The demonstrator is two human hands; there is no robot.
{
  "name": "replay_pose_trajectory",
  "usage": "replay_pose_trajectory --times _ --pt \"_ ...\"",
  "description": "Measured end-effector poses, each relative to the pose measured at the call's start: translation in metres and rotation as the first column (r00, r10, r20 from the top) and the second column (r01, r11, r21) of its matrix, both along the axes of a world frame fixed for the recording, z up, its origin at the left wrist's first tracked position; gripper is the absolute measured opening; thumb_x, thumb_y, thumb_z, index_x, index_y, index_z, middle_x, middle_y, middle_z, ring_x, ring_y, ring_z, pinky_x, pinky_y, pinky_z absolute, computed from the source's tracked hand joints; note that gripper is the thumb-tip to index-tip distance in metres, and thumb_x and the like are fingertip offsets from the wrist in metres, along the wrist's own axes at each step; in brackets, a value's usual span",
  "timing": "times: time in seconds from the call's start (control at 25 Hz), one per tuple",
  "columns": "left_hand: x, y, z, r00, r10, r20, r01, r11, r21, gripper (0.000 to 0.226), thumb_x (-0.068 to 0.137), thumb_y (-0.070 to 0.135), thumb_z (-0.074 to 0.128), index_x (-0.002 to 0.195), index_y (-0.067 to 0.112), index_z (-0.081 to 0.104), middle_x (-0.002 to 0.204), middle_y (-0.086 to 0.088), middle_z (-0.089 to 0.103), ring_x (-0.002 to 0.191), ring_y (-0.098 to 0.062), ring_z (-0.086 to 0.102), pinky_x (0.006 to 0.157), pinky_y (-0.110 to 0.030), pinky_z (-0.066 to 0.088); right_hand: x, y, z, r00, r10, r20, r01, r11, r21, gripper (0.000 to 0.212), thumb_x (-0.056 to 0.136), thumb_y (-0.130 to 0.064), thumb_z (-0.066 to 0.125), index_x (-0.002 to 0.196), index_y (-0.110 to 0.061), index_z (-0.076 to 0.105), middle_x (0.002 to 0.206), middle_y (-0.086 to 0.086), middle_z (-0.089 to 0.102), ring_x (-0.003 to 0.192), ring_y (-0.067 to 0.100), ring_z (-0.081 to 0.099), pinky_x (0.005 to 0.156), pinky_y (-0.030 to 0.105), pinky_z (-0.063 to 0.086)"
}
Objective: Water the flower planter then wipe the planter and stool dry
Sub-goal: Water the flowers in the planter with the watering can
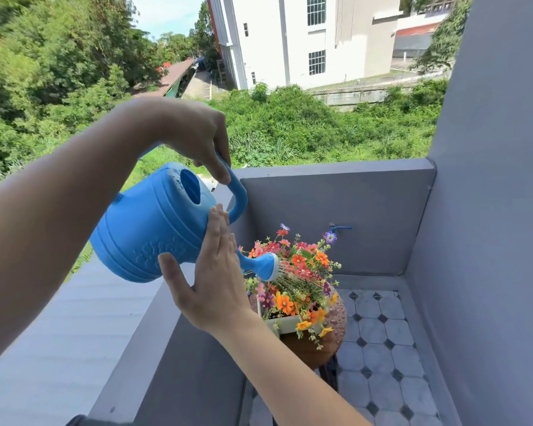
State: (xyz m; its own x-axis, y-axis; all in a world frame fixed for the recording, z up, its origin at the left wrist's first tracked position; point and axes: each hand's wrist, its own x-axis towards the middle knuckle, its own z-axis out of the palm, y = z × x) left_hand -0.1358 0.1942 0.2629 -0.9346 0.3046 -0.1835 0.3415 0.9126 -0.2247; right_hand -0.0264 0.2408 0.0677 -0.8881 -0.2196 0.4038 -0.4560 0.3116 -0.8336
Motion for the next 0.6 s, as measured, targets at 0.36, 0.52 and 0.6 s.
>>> replay_pose_trajectory --times 0.36,0.52,0.6 --pt "0.015 -0.008 -0.003 0.999 0.044 -0.001 -0.044 0.997 -0.064 0.024 0.069 0.053 0.075 0.087 0.037 0.076 0.053 0.009 0.063 0.054 -0.004 0.056 0.052 -0.023 0.038 0.014 -0.013 -0.004 0.998 0.059 0.016 -0.059 0.998 -0.024 0.088 0.094 -0.052 0.044 0.153 -0.014 -0.009 0.164 -0.002 -0.009 0.149 0.009 -0.012 0.117 0.024 -0.010" --pt "0.022 -0.004 -0.003 1.000 0.020 -0.005 -0.020 0.999 -0.030 0.028 0.071 0.051 0.075 0.092 0.033 0.077 0.057 0.006 0.064 0.055 -0.007 0.055 0.051 -0.024 0.037 0.017 -0.012 -0.006 1.000 0.010 0.000 -0.010 0.999 -0.038 0.089 0.093 -0.052 0.045 0.153 -0.013 -0.008 0.164 0.000 -0.008 0.149 0.010 -0.011 0.118 0.025 -0.008" --pt "0.024 -0.004 0.002 0.999 0.025 -0.028 -0.026 1.000 -0.009 0.029 0.071 0.050 0.075 0.094 0.032 0.077 0.058 0.004 0.065 0.056 -0.008 0.055 0.051 -0.024 0.037 0.013 -0.013 -0.001 1.000 0.004 0.002 -0.004 0.999 -0.041 0.090 0.093 -0.049 0.048 0.153 -0.011 -0.007 0.164 0.002 -0.007 0.150 0.012 -0.010 0.118 0.025 -0.007"
